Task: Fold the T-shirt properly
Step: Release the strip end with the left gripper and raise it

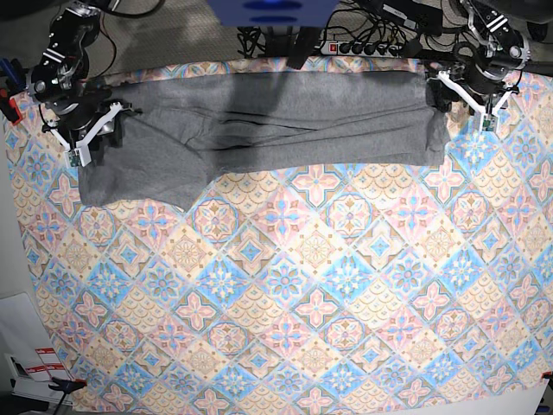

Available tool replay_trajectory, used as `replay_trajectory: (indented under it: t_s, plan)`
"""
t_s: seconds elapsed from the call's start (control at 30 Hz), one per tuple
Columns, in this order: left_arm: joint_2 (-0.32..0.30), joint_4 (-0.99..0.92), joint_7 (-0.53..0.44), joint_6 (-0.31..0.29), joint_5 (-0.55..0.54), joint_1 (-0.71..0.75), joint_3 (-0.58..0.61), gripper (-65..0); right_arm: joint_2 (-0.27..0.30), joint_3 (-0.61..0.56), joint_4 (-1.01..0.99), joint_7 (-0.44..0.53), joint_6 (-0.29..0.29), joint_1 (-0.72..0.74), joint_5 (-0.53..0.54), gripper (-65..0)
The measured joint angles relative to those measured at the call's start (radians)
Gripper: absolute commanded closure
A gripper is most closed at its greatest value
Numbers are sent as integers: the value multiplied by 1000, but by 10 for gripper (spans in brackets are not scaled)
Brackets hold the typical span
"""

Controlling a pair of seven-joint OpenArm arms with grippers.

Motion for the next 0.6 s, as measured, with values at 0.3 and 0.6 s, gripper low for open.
replay_trajectory:
  t_s: [0.3,0.6]
  plan:
    - [-20,-224,-20,12,-9,-125,-4,-365,0,0,0,-1,0,-6,0,-241]
    - [-54,-263,-45,29,-26,-129,82,-359,0,3,7,-1,3,-9,0,-241]
